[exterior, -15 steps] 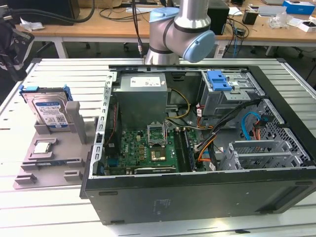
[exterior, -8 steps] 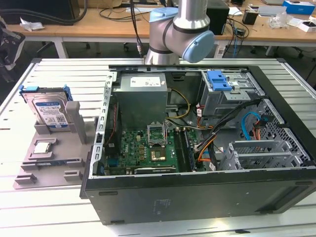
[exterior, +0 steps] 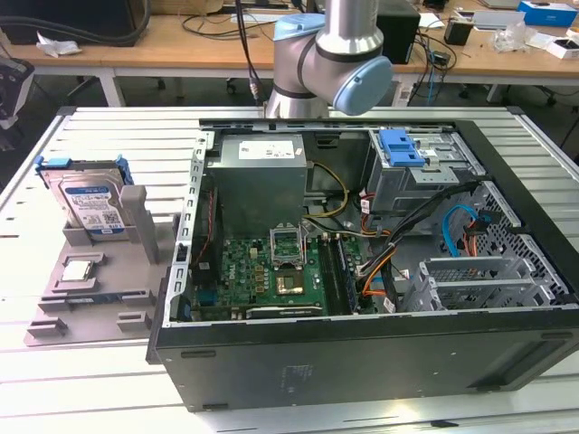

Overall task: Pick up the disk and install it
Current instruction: 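Reach for the disk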

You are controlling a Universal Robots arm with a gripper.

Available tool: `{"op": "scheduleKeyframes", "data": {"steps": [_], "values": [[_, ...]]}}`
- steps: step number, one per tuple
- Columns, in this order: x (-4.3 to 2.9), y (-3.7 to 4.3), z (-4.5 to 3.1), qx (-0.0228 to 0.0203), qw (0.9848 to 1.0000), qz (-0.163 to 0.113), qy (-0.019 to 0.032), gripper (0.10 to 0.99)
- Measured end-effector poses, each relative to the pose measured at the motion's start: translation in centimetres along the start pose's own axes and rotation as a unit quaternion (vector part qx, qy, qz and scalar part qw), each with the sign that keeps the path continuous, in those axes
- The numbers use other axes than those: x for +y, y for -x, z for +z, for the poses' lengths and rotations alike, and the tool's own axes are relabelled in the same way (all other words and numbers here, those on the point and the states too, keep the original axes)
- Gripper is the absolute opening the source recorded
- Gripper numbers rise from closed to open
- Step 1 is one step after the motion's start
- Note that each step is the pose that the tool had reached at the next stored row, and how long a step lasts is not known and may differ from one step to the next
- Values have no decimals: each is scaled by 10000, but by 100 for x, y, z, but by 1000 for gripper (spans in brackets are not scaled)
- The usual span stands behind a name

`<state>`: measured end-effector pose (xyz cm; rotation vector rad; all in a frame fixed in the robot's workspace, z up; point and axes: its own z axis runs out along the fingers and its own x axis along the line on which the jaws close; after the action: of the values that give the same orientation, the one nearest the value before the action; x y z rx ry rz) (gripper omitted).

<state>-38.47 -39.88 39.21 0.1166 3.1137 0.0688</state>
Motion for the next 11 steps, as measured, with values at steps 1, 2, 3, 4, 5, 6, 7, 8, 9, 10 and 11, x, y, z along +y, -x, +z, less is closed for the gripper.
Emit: {"op": "scheduleKeyframes", "data": {"steps": [1,2,3,4,5,6,7,8,9,10,11], "values": [[-1,-12,1,0,10000,0,0,106],[0,-21,2,-1,10000,0,1,106],[5,-21,2,0,10000,0,0,106],[23,-23,3,0,10000,0,-1,106],[52,-25,5,-1,10000,0,-2,106],[74,-27,7,0,10000,-1,-4,106],[97,-29,8,0,10000,-1,-6,106],[110,-31,9,0,10000,0,-8,106],[120,-33,10,-1,10000,0,-8,106],[121,-33,11,-1,10000,-1,-8,106],[125,-34,11,-1,10000,0,-8,106]]}}
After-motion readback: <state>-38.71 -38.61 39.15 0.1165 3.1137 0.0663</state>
